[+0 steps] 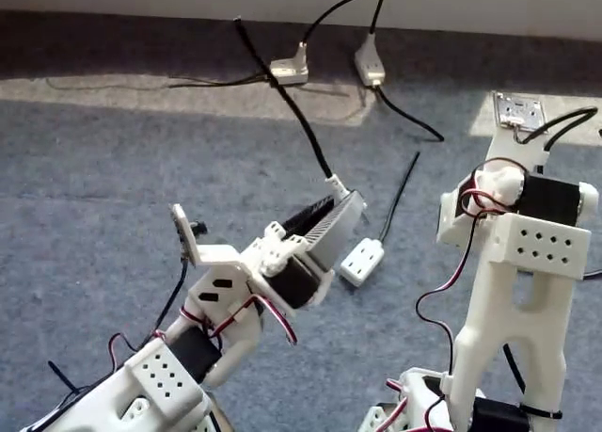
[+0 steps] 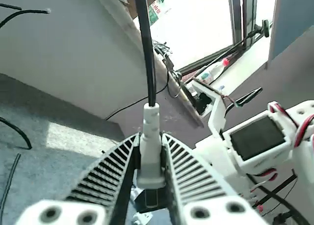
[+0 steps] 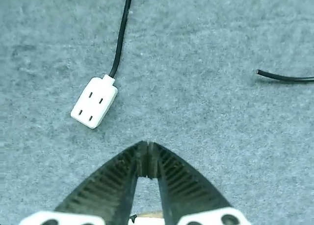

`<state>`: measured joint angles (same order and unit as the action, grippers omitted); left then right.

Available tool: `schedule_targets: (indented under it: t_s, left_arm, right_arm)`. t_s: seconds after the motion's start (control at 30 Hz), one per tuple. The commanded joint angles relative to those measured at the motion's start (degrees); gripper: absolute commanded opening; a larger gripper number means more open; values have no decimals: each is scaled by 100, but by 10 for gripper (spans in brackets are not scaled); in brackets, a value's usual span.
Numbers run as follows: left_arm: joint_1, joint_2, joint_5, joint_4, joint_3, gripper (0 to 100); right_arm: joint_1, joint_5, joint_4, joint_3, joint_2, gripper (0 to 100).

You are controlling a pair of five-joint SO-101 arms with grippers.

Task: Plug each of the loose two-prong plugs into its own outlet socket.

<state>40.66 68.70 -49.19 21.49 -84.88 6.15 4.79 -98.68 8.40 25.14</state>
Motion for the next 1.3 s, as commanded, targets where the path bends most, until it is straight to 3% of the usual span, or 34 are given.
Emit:
schedule_targets:
  t_s: [0.0, 0.1, 0.27, 0.5, 0.8, 1.03, 1.27]
  left_arm:
    - [-224, 84, -958, 1090, -207, 6]
    - [-541, 75, -1530, 1081, -127, 6]
    - [-875, 75, -2136, 1081, -127, 7]
    - [-892, 75, -2145, 1081, -171, 7]
    - [-760, 101, -2127, 721, -154, 7]
    - [-787, 101, -2119, 721, -180, 7]
    - [-760, 136, -2127, 721, -268, 7]
  right_arm:
    - [-145, 492, -224, -66, 101, 8]
    - [-549, 712, -215, 268, 426, 8]
    - [-1851, 695, -207, 602, 1710, 8]
    - [-2888, 264, 171, 822, 2958, 8]
    - [-4365, 448, 426, 1244, 2211, 8]
    - [-4075, 492, 1393, 1156, 936, 8]
    - [-3389, 510, 1437, 127, 321, 8]
